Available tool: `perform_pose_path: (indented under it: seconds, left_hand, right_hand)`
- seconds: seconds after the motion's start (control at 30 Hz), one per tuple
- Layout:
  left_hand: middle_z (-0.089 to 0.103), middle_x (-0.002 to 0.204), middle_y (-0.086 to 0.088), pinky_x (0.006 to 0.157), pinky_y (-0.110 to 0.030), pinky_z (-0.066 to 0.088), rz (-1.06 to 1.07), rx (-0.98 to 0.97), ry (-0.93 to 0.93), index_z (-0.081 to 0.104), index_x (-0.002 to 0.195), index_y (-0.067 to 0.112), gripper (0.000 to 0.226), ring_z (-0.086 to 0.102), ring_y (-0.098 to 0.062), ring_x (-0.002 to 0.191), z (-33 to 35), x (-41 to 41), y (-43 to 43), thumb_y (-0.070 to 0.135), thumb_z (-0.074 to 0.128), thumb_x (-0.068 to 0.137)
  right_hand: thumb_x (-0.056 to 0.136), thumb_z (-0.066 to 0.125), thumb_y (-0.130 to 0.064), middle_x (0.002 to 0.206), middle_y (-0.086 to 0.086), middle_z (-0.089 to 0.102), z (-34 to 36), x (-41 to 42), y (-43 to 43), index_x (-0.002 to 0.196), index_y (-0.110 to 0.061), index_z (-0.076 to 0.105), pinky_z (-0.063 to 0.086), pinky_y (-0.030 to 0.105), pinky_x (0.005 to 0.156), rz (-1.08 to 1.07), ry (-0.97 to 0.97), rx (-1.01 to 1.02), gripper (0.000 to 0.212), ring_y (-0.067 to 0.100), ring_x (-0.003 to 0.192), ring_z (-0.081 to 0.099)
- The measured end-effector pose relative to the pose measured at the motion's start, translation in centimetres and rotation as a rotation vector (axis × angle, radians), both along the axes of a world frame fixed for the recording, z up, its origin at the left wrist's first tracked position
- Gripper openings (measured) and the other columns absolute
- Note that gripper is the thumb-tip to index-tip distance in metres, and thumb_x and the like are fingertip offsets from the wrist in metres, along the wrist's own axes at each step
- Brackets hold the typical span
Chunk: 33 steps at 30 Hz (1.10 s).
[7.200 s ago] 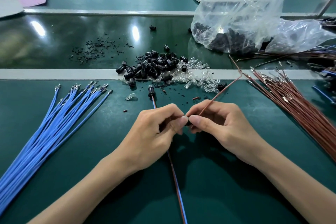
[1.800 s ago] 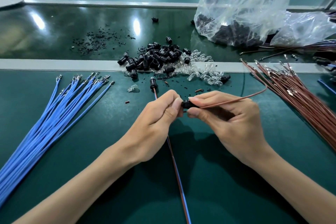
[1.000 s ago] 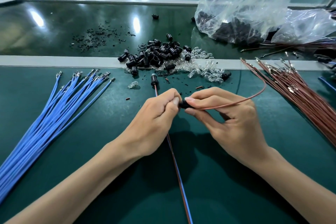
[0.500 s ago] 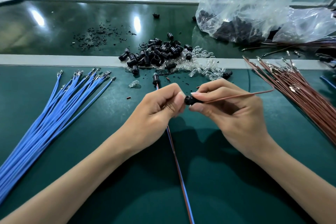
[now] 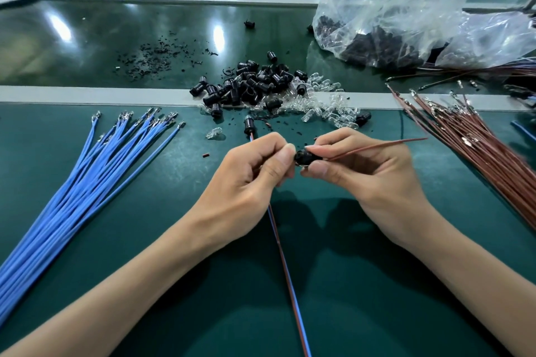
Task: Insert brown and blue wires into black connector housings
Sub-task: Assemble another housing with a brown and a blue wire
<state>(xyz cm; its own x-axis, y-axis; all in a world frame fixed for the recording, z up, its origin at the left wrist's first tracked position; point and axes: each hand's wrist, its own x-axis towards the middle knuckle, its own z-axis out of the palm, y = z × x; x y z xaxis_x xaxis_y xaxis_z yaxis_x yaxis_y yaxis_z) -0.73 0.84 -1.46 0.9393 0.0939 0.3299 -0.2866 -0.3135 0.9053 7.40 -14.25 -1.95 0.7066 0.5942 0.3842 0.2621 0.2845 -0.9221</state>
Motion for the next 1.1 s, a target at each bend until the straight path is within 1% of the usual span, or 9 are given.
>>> perform_pose_path:
  seconds: [0.07,0.3,0.53,0.63,0.73,0.8,0.93,1.03,1.1]
  left_hand:
    - [0.045,0.065,0.014,0.06,-0.018,0.032,-0.019,-0.008,-0.002,0.048,0.071,0.019,0.026,0.039,-0.005,0.061,0.01,-0.01,-0.02,0.022,0.041,0.096]
    - [0.047,0.067,0.014,0.062,-0.015,0.034,-0.042,-0.008,-0.017,0.049,0.073,0.02,0.025,0.043,-0.002,0.063,0.03,-0.09,0.06,0.023,0.044,0.097]
    - [0.052,0.065,0.011,0.057,-0.013,0.033,0.082,-0.162,-0.07,0.054,0.074,0.017,0.022,0.043,-0.002,0.058,-0.13,0.24,0.67,0.02,0.046,0.094]
    - [0.06,0.075,0.013,0.057,-0.015,0.035,0.127,-0.091,-0.069,0.058,0.085,0.022,0.005,0.047,-0.002,0.062,-0.2,0.4,0.23,0.019,0.057,0.088]
    - [0.062,0.095,0.016,0.059,-0.024,0.039,0.131,-0.049,-0.046,0.055,0.108,0.029,0.032,0.051,-0.006,0.073,-0.18,0.36,0.29,0.016,0.065,0.08]
    - [0.062,0.099,0.015,0.065,-0.027,0.042,0.095,-0.044,-0.042,0.055,0.113,0.03,0.037,0.055,-0.006,0.079,-0.1,0.2,0.33,0.02,0.066,0.079]
    - [0.062,0.09,0.012,0.067,-0.025,0.045,0.114,0.059,-0.085,0.065,0.103,0.027,0.023,0.059,-0.007,0.078,-0.14,0.14,0.07,0.027,0.071,0.081]
    - [0.064,0.086,0.004,0.067,-0.032,0.045,0.104,0.044,-0.077,0.068,0.093,0.024,0.014,0.059,-0.01,0.078,-0.26,0.28,0.23,0.021,0.07,0.08]
    - [0.067,0.083,0.002,0.068,-0.028,0.046,0.117,0.005,-0.052,0.067,0.088,0.026,0.012,0.06,-0.007,0.076,-0.36,0.37,0.3,0.023,0.071,0.078]
  right_hand:
    - [0.064,0.08,-0.012,0.084,-0.004,0.068,-0.01,0.21,-0.12,0.08,-0.013,0.076,0.056,0.024,0.074,0.065,0.1,0.007,0.016,0.014,0.074,0.068]
    - [0.066,0.08,-0.035,0.087,0.001,0.073,-0.13,0.74,-0.47,0.087,-0.019,0.076,0.053,0.019,0.073,0.17,0.225,-0.042,0.026,0.014,0.076,0.07]
    - [0.067,0.074,-0.023,0.072,-0.001,0.071,0.14,0.84,-0.58,0.083,-0.017,0.077,0.053,0.019,0.071,0.156,0.321,0.051,0.017,0.008,0.066,0.068]
    - [0.066,0.074,-0.023,0.07,-0.001,0.071,0.36,0.78,-0.56,0.082,-0.016,0.077,0.053,0.018,0.07,0.132,0.331,0.041,0.017,0.008,0.065,0.068]
    - [0.064,0.08,-0.022,0.071,-0.001,0.071,0.35,0.62,-0.28,0.082,-0.02,0.077,0.052,0.016,0.067,0.056,0.299,-0.024,0.018,0.007,0.064,0.067]
    - [0.064,0.076,-0.028,0.069,-0.001,0.07,0.25,0.43,-0.09,0.079,-0.02,0.074,0.052,0.016,0.064,0.002,0.259,-0.082,0.017,0.008,0.062,0.066]
    - [0.071,0.071,-0.022,0.063,-0.002,0.068,0.25,0.06,0.06,0.079,-0.011,0.063,0.049,0.014,0.058,-0.019,0.156,-0.153,0.016,0.008,0.056,0.065]
    - [0.072,0.071,-0.028,0.063,-0.003,0.068,0.32,0.01,0.04,0.078,-0.012,0.065,0.048,0.014,0.058,-0.025,0.117,-0.172,0.018,0.007,0.056,0.064]
    - [0.071,0.069,-0.033,0.065,-0.001,0.069,0.25,0.02,0.13,0.077,-0.015,0.068,0.049,0.015,0.06,-0.051,0.118,-0.152,0.019,0.008,0.058,0.064]
